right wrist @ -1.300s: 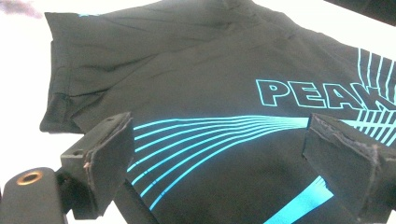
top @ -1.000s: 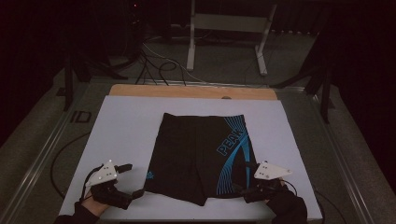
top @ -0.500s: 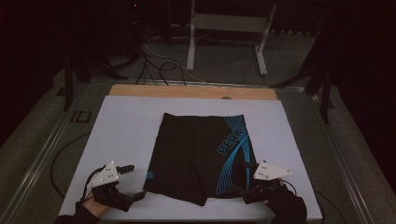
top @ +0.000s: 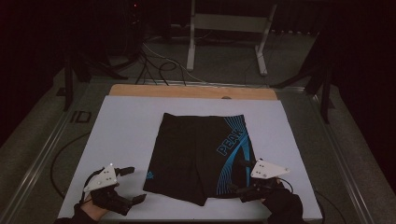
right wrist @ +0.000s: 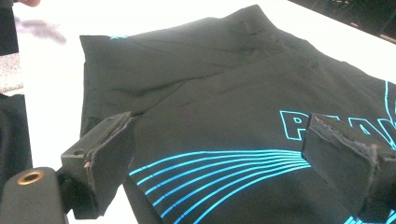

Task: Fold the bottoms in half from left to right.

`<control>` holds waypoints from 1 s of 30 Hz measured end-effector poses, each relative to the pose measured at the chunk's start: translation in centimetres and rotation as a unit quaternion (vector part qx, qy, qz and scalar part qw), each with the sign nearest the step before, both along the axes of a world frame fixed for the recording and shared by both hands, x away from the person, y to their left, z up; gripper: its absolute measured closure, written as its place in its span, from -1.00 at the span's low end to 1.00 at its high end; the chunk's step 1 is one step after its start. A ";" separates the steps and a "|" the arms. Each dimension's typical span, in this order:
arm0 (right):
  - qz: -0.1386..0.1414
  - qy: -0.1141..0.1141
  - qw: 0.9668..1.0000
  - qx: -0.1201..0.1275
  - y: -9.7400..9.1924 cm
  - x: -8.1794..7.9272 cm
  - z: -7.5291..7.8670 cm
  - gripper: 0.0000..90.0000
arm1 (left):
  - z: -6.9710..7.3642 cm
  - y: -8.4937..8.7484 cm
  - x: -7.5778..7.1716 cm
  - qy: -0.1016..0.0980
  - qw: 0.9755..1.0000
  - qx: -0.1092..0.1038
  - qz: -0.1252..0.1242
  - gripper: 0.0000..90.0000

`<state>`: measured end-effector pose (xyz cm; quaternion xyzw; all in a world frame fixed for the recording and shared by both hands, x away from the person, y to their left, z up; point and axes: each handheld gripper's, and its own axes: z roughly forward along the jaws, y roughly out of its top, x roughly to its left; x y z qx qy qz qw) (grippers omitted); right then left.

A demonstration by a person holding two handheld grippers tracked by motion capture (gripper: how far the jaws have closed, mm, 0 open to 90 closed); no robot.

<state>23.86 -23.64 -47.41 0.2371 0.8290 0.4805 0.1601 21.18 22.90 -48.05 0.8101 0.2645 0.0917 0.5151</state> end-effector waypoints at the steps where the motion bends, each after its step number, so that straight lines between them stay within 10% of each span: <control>1: 0.000 -0.001 1.000 0.001 0.0 0.0 0.1 -0.79 | 0.0 0.0 0.0 0.000 1.000 0.001 0.001 -1.00; 30: -0.033 -0.019 0.999 0.023 0.8 3.1 4.9 -0.78 | 1.1 -1.0 0.1 -0.010 1.000 -0.005 0.009 -1.00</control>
